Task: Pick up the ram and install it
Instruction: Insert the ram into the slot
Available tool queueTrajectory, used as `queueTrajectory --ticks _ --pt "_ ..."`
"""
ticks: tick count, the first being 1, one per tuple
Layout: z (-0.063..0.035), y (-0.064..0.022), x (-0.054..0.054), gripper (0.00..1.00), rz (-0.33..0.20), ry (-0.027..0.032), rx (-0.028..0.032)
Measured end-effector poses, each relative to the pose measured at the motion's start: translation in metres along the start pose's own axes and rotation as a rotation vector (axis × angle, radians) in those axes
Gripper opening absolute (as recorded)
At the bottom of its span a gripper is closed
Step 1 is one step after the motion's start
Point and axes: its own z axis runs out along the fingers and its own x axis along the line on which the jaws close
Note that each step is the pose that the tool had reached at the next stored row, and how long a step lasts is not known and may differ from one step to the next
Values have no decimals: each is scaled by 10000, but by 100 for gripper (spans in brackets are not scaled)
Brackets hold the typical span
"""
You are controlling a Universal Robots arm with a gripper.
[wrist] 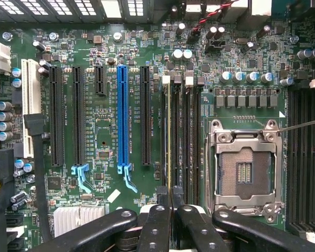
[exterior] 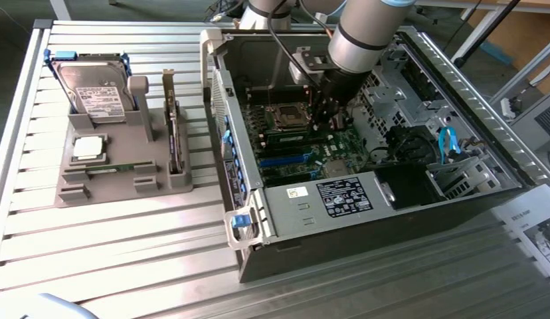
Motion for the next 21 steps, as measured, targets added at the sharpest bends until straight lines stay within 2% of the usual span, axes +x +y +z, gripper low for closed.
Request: queueTrajectory --ticks 21 --pt "50 -1 3 13 1 -2 1"
